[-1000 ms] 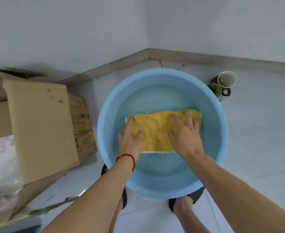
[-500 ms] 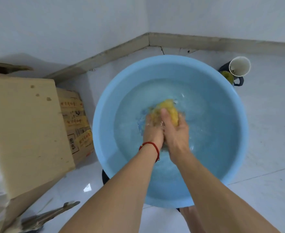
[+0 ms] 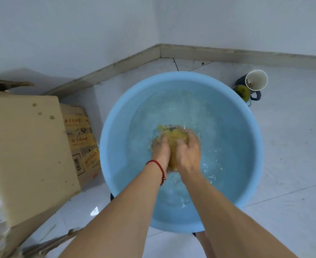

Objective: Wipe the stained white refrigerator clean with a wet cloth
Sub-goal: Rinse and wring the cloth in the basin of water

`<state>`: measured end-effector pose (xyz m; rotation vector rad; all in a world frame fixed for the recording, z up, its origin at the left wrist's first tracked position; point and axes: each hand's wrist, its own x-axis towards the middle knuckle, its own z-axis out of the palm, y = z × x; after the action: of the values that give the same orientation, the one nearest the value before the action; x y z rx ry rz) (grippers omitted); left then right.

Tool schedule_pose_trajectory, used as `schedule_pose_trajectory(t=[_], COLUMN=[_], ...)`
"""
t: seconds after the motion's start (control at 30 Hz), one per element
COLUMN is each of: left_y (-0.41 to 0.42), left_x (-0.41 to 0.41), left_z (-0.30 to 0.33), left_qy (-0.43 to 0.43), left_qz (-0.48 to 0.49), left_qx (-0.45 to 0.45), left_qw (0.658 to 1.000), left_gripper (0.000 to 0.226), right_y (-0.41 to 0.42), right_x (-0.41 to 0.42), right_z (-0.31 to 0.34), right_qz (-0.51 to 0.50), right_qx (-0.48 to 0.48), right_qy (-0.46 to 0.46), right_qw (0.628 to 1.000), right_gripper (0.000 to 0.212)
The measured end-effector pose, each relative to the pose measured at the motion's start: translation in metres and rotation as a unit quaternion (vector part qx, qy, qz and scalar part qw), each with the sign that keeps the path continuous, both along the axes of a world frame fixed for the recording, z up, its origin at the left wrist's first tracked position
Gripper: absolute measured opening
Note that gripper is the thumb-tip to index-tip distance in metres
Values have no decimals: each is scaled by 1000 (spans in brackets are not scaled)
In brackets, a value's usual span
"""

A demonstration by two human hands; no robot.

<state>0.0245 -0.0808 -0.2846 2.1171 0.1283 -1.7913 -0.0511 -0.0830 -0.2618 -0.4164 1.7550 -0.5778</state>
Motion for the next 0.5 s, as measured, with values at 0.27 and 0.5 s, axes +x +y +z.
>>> schedule_pose_trajectory(t=[0.27,0.5], left_y=[-7,7], left_x=[-9,10], left_z=[24,34], left_qy=[-62,-16], left_qz=[-168,9], left_qx=[38,41], left_qw=[983,999], left_gripper=[49,28], right_y=[-9,-4], right_x=[-28,-29], right_z=[-8,-15], right_qz=[327,354], right_qx=[-22,-3], right_qy=[233,384], right_qw=[916,853], right_gripper=[44,47])
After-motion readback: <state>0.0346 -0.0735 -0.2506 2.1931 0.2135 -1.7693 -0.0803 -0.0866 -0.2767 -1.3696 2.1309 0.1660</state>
